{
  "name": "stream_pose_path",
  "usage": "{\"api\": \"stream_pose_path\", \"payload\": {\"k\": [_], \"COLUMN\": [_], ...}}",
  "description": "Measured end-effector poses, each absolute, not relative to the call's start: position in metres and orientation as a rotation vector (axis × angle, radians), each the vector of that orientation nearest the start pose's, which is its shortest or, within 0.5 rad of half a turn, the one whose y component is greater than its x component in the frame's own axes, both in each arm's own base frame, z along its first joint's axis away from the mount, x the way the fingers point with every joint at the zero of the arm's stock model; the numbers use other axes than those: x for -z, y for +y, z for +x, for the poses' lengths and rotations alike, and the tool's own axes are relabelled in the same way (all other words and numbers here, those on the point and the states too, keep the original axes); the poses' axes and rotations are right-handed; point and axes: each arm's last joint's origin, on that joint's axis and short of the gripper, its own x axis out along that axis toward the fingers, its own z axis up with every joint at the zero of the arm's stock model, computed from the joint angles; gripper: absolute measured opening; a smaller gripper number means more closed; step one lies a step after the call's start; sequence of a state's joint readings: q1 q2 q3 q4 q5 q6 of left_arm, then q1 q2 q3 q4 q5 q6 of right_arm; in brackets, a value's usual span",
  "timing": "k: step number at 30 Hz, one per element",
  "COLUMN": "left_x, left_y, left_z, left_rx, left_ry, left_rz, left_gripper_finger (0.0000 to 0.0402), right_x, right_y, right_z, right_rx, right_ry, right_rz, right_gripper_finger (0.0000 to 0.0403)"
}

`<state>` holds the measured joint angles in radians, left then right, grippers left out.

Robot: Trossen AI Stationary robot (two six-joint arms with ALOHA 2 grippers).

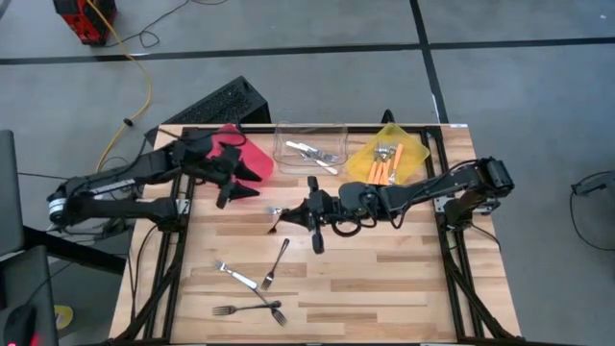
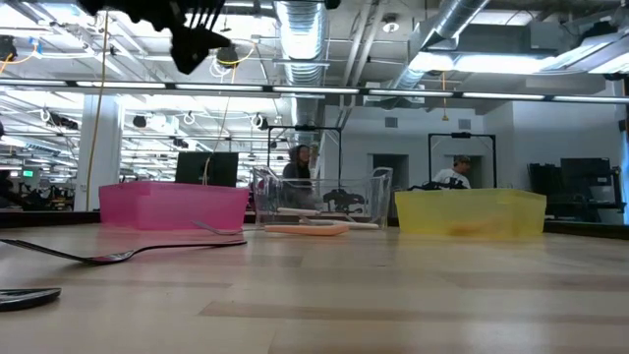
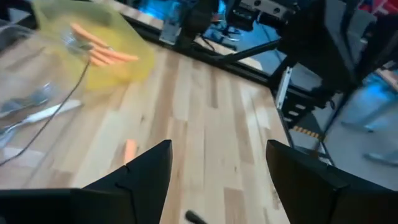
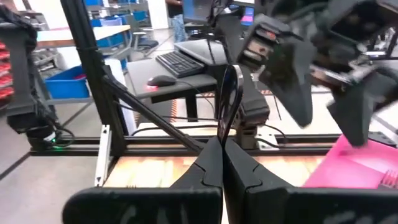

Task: Sort silverware by color (type)
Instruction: Put the black fork into the pink bin

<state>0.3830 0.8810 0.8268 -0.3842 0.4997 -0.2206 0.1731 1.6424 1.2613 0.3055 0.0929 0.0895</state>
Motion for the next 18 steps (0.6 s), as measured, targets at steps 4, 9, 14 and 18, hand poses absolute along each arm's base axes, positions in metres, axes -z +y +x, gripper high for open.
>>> {"api": "stream_pose_path", "payload": {"k": [4, 9, 14, 18], "left_x": [-0.322, -0.334, -0.343, -0.347], "left_y": [0.054, 0.049, 0.044, 0.042], "left_z": [0.158, 0.138, 0.121, 0.112], "left_rx": [0.011, -0.076, -0.169, -0.229], "left_ry": [0.379, 0.293, 0.214, 0.168], "left_rz": [-0.377, -0.324, -0.313, -0.303], "left_gripper_finger": [0.0244, 0.0244, 0.0244, 0.0244], "right_x": [-0.324, -0.323, -0.323, -0.323], "right_y": [0.055, 0.043, 0.034, 0.028], "right_z": [0.381, 0.382, 0.383, 0.383], "right_rx": [-0.039, 0.043, 0.145, 0.205], "right_ry": [0.082, 0.084, 0.081, 0.077], "right_rz": [0.079, 0.077, 0.070, 0.069], "right_gripper_finger": [0.0016, 0.0016, 0.0016, 0.0016]}}
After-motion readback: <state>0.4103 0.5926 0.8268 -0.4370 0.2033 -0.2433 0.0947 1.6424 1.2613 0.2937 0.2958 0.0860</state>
